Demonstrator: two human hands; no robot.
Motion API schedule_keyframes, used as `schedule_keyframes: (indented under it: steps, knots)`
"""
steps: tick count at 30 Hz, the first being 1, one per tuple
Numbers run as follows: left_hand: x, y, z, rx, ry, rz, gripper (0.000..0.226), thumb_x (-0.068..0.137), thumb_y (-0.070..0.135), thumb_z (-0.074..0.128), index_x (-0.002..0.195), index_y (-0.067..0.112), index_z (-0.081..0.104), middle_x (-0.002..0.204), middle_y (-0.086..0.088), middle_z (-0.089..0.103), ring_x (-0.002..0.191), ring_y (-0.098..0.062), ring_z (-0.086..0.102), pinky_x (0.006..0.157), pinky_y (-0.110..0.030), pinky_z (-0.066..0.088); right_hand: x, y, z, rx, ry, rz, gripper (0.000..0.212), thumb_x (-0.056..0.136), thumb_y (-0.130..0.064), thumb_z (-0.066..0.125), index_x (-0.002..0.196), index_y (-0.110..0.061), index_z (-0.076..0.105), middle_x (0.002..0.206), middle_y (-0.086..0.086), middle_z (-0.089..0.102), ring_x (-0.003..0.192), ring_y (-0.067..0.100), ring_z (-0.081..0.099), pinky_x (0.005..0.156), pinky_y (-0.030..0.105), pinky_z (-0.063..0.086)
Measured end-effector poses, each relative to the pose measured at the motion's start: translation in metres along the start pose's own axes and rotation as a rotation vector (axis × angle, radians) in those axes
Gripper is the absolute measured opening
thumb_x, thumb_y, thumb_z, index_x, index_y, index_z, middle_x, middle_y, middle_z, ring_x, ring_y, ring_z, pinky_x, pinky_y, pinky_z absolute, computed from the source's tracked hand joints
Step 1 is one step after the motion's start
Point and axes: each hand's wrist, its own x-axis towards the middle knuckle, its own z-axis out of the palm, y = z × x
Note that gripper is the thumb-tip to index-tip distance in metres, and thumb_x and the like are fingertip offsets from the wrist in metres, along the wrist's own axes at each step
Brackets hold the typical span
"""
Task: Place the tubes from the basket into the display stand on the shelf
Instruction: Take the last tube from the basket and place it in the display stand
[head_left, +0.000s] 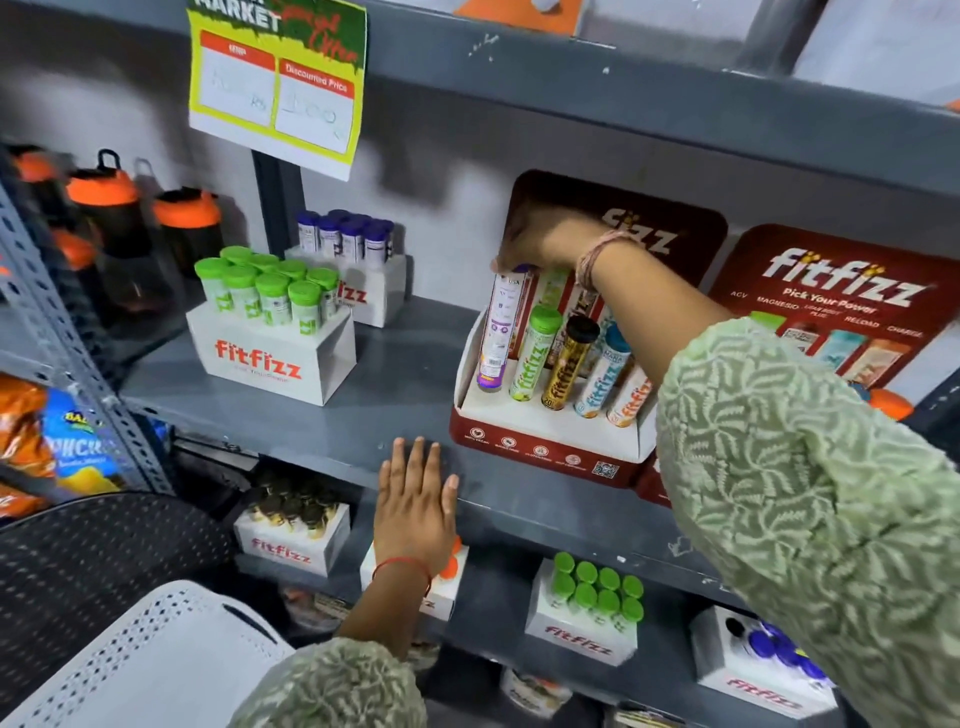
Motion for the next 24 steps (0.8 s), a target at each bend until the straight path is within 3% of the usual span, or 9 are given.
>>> schedule_keyframes:
  steps: [3, 6, 11, 16, 20, 24]
  knots:
    - [0.0, 0.001, -0.003, 0.014, -0.039, -0.007, 0.092, 0.074, 0.057, -0.029, 0.142, 0.011, 0.012, 0.153, -0.007, 0.01, 0.13, -0.013, -0.018, 0.098, -0.021, -0.031, 0.003, 0.004, 0.014, -0.069, -0.027, 0.001, 0.035, 0.078, -0.016, 0.066, 0.109, 0.0, 0.064, 0.115, 0.017, 0.067, 0.105, 0.029, 0.061, 0.078, 0.03, 0.048]
    - [0.0, 0.002, -0.006, 0.018, -0.052, -0.007, 0.093, 0.074, 0.057, -0.029, 0.143, 0.011, 0.014, 0.153, -0.007, 0.012, 0.13, -0.012, -0.017, 0.1, -0.022, -0.029, 0.002, 0.008, 0.021, 0.006, -0.002, -0.011, 0.033, 0.078, -0.006, 0.064, 0.111, -0.006, 0.063, 0.12, 0.011, 0.064, 0.109, 0.024, 0.058, 0.078, 0.024, 0.044]
    - [0.001, 0.001, -0.006, -0.01, -0.069, -0.003, 0.097, 0.074, 0.057, -0.031, 0.142, 0.011, 0.019, 0.151, -0.008, 0.017, 0.131, -0.013, -0.012, 0.101, -0.021, -0.028, -0.001, 0.009, 0.021, 0.091, 0.035, -0.074, 0.037, 0.08, 0.009, 0.048, 0.109, -0.006, 0.065, 0.121, 0.009, 0.064, 0.111, 0.022, 0.058, 0.079, 0.022, 0.043]
    - [0.001, 0.002, -0.009, 0.027, -0.11, -0.007, 0.1, 0.067, 0.057, -0.038, 0.143, 0.014, 0.011, 0.153, -0.005, 0.009, 0.131, -0.012, -0.017, 0.097, -0.021, -0.032, -0.003, 0.008, 0.024, 0.121, 0.053, -0.108, 0.037, 0.078, 0.01, 0.05, 0.107, -0.006, 0.066, 0.118, 0.009, 0.066, 0.108, 0.02, 0.059, 0.077, 0.02, 0.043]
    - [0.002, 0.001, -0.009, 0.055, -0.13, -0.015, 0.101, 0.066, 0.057, -0.039, 0.144, 0.014, 0.008, 0.154, -0.004, 0.007, 0.137, -0.018, -0.011, 0.096, -0.021, -0.033, -0.005, 0.006, 0.029, 0.104, 0.082, -0.149, 0.033, 0.08, 0.007, 0.05, 0.105, -0.005, 0.067, 0.116, 0.009, 0.067, 0.109, 0.02, 0.061, 0.087, 0.02, 0.046]
    - [0.002, 0.005, -0.016, 0.083, -0.148, -0.014, 0.086, 0.071, 0.052, -0.026, 0.144, 0.016, 0.001, 0.154, -0.002, -0.001, 0.136, -0.018, -0.015, 0.092, -0.021, -0.035, -0.005, 0.008, 0.035, 0.108, 0.128, -0.158, 0.033, 0.08, 0.008, 0.047, 0.102, -0.004, 0.068, 0.115, 0.01, 0.068, 0.108, 0.02, 0.062, 0.097, 0.026, 0.048]
